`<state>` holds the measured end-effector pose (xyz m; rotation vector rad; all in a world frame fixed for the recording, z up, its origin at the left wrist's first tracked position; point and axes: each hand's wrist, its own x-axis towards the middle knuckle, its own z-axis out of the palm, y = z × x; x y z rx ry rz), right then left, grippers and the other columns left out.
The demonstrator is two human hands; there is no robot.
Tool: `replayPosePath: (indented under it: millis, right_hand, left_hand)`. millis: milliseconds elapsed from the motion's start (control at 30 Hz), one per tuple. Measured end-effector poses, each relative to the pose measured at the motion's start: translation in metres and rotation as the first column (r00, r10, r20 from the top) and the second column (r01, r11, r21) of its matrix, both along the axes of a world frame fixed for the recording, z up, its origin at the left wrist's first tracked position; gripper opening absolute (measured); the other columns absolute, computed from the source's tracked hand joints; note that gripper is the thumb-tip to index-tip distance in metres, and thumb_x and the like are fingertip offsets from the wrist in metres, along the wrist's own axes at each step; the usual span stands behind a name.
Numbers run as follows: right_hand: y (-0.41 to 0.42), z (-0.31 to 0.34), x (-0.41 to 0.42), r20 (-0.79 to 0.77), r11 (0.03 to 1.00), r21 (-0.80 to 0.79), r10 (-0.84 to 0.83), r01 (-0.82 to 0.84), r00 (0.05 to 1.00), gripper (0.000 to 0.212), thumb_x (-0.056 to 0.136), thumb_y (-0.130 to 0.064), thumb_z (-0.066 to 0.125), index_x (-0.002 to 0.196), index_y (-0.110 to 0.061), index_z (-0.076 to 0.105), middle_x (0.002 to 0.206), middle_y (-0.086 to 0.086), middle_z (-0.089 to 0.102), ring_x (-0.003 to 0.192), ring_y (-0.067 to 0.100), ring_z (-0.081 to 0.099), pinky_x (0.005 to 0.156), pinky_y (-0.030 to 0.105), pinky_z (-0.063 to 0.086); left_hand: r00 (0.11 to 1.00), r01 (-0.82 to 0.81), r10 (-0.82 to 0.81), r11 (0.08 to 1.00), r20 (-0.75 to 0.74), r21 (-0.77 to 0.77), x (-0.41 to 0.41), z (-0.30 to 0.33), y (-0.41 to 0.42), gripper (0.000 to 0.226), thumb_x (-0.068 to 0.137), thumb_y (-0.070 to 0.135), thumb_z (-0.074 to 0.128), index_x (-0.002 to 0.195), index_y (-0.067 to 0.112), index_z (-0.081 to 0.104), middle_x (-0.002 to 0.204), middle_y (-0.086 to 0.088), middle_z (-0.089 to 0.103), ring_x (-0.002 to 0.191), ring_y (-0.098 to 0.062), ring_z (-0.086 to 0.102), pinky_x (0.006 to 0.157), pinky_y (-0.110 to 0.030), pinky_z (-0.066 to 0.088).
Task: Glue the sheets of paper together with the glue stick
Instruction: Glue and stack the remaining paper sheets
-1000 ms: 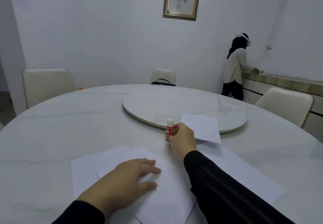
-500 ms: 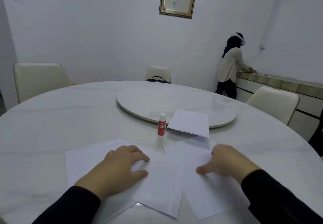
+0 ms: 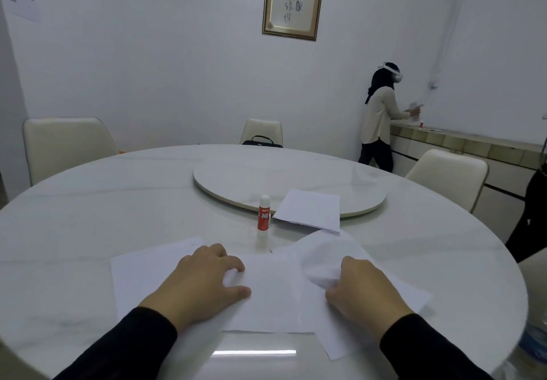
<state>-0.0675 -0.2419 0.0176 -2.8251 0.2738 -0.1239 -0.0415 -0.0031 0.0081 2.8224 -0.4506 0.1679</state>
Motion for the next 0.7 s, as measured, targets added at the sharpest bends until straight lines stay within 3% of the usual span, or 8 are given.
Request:
replayPosePath:
  millis: [100, 200, 333, 433, 533, 633, 667, 700]
  right_hand:
    - [-0.007, 0.001, -0.003, 0.087, 0.998, -0.069, -0.002, 0.008, 0.996, 0.006, 0.084, -0.013, 0.043, 0.087, -0.017, 0.039, 0.091, 0.002, 0.054, 0.081, 0.023, 0.05, 0.067, 0.025, 0.036]
    - [-0.016, 0.005, -0.004, 0.133, 0.984, -0.175, -0.019, 0.042, 0.991, 0.023, 0.087, -0.01, 0.042, 0.11, -0.013, 0.042, 0.107, 0.008, 0.061, 0.094, 0.028, 0.061, 0.067, 0.027, 0.035]
    - [-0.027, 0.007, -0.01, 0.128, 0.974, -0.223, 0.0, 0.028, 0.992, 0.03, 0.092, -0.015, 0.04, 0.122, -0.015, 0.041, 0.11, 0.006, 0.062, 0.098, 0.025, 0.063, 0.068, 0.029, 0.041]
    - [-0.029, 0.005, -0.021, 0.079, 0.968, -0.243, 0.081, -0.059, 0.994, 0.033, 0.09, -0.02, 0.043, 0.123, -0.02, 0.04, 0.11, 0.003, 0.06, 0.099, 0.024, 0.061, 0.076, 0.03, 0.047]
    - [-0.028, 0.018, -0.023, 0.212, 0.979, -0.201, 0.002, 0.042, 0.977, 0.012, 0.088, -0.02, 0.044, 0.101, -0.019, 0.043, 0.084, 0.0, 0.054, 0.085, 0.027, 0.06, 0.064, 0.031, 0.041]
    - [-0.022, 0.04, -0.026, 0.449, 0.978, -0.145, -0.07, 0.15, 0.891, 0.005, 0.091, -0.022, 0.046, 0.094, -0.018, 0.045, 0.072, -0.004, 0.045, 0.07, 0.023, 0.053, 0.06, 0.032, 0.043]
    - [-0.017, 0.047, -0.028, 0.528, 0.982, -0.13, -0.05, 0.139, 0.847, 0.009, 0.091, -0.021, 0.048, 0.099, -0.017, 0.048, 0.074, -0.003, 0.048, 0.07, 0.024, 0.054, 0.06, 0.033, 0.045]
    - [-0.01, 0.053, -0.029, 0.597, 0.988, -0.124, 0.001, 0.091, 0.802, 0.015, 0.089, -0.02, 0.051, 0.104, -0.017, 0.052, 0.078, -0.001, 0.054, 0.07, 0.025, 0.056, 0.06, 0.033, 0.046]
  left_hand:
    - [1.0, -0.001, 0.001, 1.0, -0.026, -0.016, -0.002, -0.001, -0.001, 0.046, 0.081, 0.061, 0.051, 0.123, 0.042, 0.05, 0.118, 0.012, 0.045, 0.114, -0.011, 0.039, 0.093, -0.024, 0.034]
    - [0.999, 0.008, -0.009, 0.999, -0.038, -0.031, -0.004, -0.001, -0.007, 0.047, 0.082, 0.059, 0.051, 0.124, 0.04, 0.05, 0.118, 0.011, 0.043, 0.115, -0.011, 0.039, 0.092, -0.023, 0.034]
    - [1.0, -0.005, 0.005, 1.0, -0.025, -0.003, -0.004, 0.002, -0.014, 0.047, 0.083, 0.057, 0.049, 0.125, 0.036, 0.049, 0.123, 0.008, 0.043, 0.119, -0.013, 0.038, 0.094, -0.025, 0.034]
    - [0.999, -0.026, 0.026, 1.0, -0.023, -0.006, -0.004, 0.001, -0.015, 0.048, 0.084, 0.057, 0.049, 0.126, 0.034, 0.048, 0.125, 0.007, 0.043, 0.12, -0.014, 0.038, 0.096, -0.026, 0.034]
    - [0.996, -0.021, 0.017, 0.999, -0.086, -0.045, -0.003, 0.0, -0.017, 0.045, 0.087, 0.054, 0.047, 0.126, 0.032, 0.051, 0.125, 0.006, 0.042, 0.12, -0.014, 0.039, 0.099, -0.026, 0.035]
    - [0.99, -0.095, 0.052, 0.933, -0.133, -0.346, 0.005, 0.014, -0.018, 0.032, 0.095, 0.042, 0.042, 0.107, 0.025, 0.065, 0.116, -0.002, 0.051, 0.109, -0.017, 0.05, 0.097, -0.029, 0.04]
    - [0.98, -0.158, 0.071, 0.839, -0.184, -0.521, 0.006, 0.025, -0.017, 0.032, 0.095, 0.042, 0.042, 0.096, 0.022, 0.066, 0.111, -0.005, 0.056, 0.101, -0.019, 0.054, 0.094, -0.032, 0.043]
    - [0.957, -0.234, 0.033, 0.675, -0.287, -0.7, 0.005, 0.036, -0.016, 0.038, 0.093, 0.047, 0.044, 0.092, 0.017, 0.067, 0.109, -0.009, 0.062, 0.094, -0.021, 0.058, 0.091, -0.034, 0.046]
